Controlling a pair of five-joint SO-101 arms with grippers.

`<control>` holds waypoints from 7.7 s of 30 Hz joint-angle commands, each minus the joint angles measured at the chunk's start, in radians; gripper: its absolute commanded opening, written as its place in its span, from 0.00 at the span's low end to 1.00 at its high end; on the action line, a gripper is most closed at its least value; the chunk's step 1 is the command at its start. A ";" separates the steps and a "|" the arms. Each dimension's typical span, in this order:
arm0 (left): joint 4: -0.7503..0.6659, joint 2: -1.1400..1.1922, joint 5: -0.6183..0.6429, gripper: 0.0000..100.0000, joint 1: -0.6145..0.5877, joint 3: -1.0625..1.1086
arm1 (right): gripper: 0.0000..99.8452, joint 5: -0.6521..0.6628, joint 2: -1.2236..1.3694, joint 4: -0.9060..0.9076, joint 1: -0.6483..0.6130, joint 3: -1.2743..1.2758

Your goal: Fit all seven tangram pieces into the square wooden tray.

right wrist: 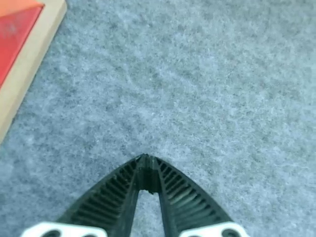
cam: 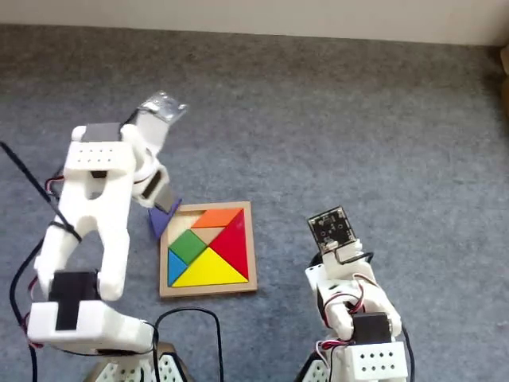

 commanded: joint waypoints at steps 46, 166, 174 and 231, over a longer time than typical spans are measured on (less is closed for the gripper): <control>-0.023 0.102 -0.015 0.24 0.077 -0.033 | 0.01 0.012 -0.019 0.007 0.012 0.110; -0.709 -1.610 0.265 0.01 0.081 1.443 | 0.01 0.012 -0.021 -0.001 0.050 0.110; -0.330 -1.868 0.265 0.01 0.090 1.434 | 0.01 0.012 -0.021 0.001 0.051 0.110; 0.025 -1.847 0.262 0.01 0.053 1.434 | 0.01 -0.341 -0.021 0.114 0.050 0.113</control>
